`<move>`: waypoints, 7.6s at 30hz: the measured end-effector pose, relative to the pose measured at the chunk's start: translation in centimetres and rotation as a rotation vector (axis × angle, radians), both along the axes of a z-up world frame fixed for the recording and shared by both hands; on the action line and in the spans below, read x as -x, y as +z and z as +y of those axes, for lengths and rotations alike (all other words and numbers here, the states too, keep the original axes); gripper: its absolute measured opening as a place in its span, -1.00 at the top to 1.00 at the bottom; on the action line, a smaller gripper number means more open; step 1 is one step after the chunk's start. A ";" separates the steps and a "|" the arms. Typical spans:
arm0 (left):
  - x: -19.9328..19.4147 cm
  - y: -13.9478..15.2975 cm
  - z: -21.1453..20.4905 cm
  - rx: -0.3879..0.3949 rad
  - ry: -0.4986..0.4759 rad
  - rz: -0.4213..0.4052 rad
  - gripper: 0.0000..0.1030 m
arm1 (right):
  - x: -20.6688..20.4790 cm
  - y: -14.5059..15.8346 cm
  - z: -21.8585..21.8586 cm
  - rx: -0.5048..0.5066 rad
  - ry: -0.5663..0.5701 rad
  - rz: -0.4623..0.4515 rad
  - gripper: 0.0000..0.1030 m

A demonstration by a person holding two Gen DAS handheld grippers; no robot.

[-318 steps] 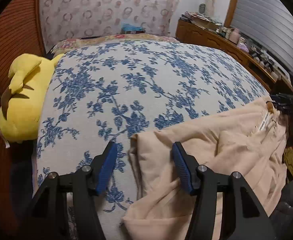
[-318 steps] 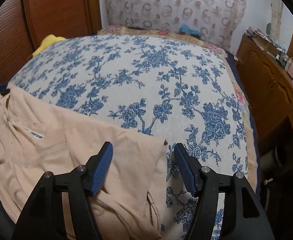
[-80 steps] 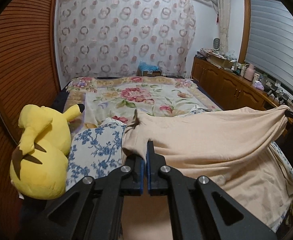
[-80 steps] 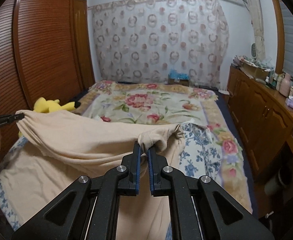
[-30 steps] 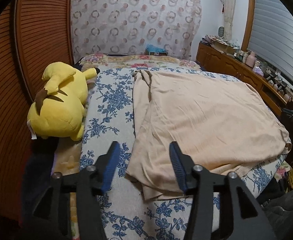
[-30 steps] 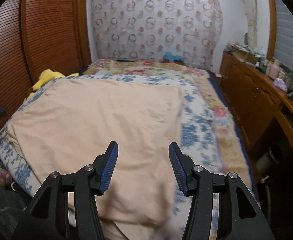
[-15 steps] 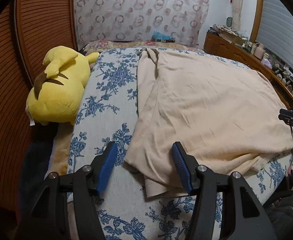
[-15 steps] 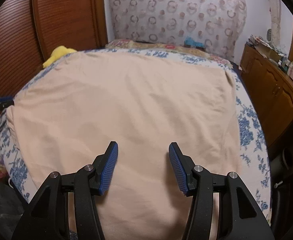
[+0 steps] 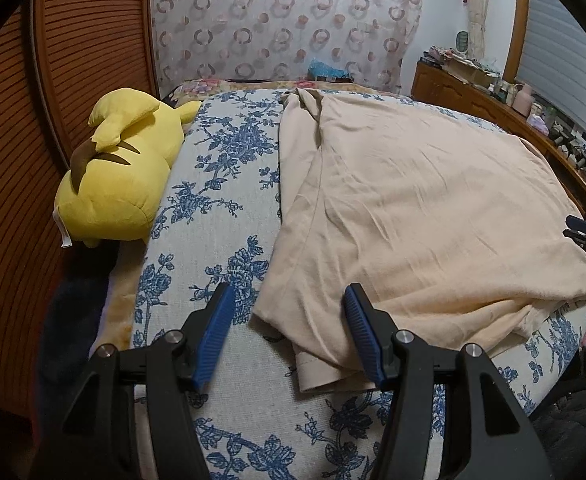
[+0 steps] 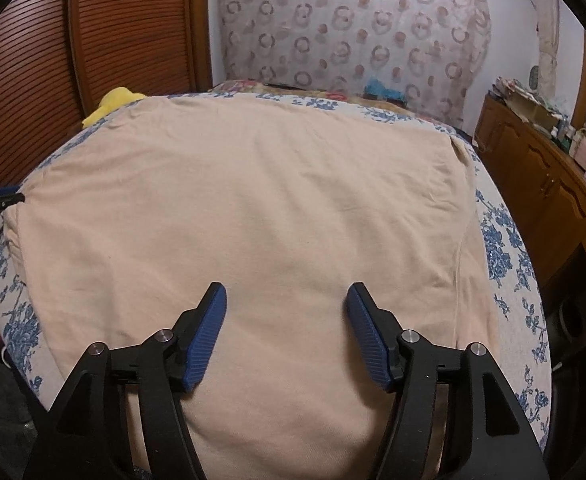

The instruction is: Fold small clothes

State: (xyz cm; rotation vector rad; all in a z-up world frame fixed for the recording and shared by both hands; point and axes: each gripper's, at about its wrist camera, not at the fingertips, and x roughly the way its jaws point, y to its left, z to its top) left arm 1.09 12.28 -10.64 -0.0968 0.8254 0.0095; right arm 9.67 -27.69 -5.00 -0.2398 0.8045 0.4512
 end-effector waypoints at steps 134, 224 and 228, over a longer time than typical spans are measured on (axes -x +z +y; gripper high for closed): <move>-7.4 6.9 -17.1 0.078 -0.338 -0.162 -0.07 | -4.0 2.4 -3.7 0.036 0.040 0.061 -0.08; -4.8 6.5 -12.5 0.038 -0.218 -0.207 -0.07 | -11.2 3.2 13.3 0.037 0.351 0.093 0.82; -4.8 6.3 -12.8 0.040 -0.224 -0.202 -0.07 | -12.3 6.4 10.7 -0.020 0.286 0.028 0.83</move>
